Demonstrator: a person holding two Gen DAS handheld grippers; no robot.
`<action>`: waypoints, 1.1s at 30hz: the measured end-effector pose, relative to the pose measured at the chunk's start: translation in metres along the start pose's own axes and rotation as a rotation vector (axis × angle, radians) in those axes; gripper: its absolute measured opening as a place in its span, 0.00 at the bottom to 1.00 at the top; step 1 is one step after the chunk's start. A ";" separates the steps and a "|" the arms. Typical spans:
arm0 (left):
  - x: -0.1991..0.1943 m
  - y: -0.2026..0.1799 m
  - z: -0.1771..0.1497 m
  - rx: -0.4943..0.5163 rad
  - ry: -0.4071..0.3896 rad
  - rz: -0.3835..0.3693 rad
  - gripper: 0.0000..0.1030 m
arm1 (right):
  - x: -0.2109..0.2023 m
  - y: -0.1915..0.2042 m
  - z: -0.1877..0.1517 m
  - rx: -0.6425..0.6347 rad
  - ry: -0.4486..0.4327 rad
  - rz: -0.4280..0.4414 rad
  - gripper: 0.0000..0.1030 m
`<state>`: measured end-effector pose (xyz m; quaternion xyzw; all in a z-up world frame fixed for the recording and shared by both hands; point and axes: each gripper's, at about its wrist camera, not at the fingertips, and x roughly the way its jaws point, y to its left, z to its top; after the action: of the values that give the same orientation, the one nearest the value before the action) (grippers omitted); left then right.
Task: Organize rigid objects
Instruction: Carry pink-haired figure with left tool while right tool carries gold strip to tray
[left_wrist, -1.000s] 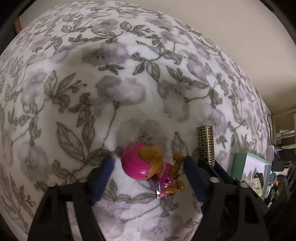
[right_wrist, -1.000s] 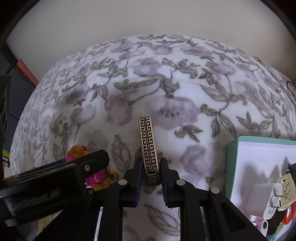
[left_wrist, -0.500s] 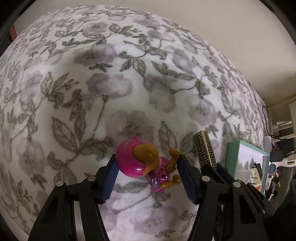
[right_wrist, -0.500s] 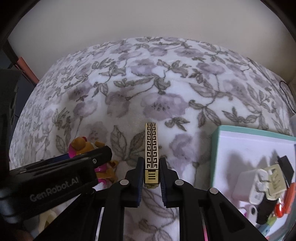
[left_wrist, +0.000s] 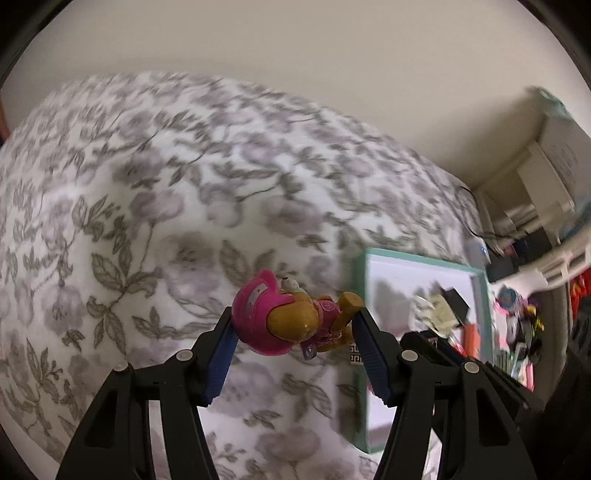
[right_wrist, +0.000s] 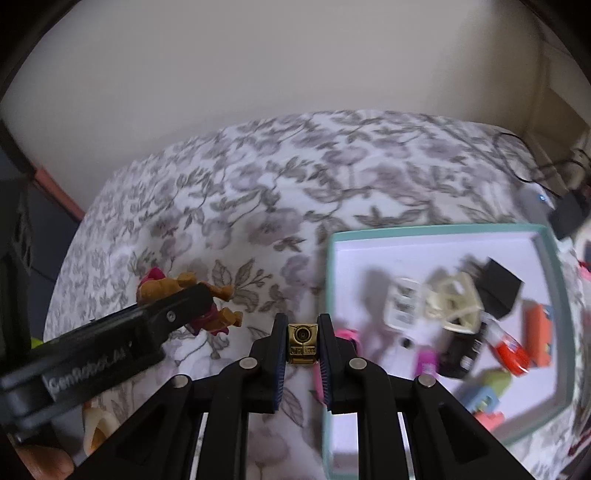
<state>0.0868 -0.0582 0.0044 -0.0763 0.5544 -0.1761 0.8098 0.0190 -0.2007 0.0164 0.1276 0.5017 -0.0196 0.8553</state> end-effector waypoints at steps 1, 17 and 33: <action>-0.005 -0.010 -0.004 0.024 -0.009 -0.011 0.62 | -0.005 -0.004 -0.002 0.010 -0.005 -0.004 0.17; -0.010 -0.083 -0.040 0.188 0.011 -0.092 0.62 | -0.058 -0.088 -0.015 0.196 -0.046 -0.050 0.17; 0.012 -0.112 -0.058 0.278 0.088 -0.058 0.62 | -0.075 -0.123 -0.013 0.265 -0.072 -0.144 0.17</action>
<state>0.0144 -0.1621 0.0082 0.0284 0.5572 -0.2778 0.7820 -0.0492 -0.3239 0.0503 0.2024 0.4715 -0.1514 0.8449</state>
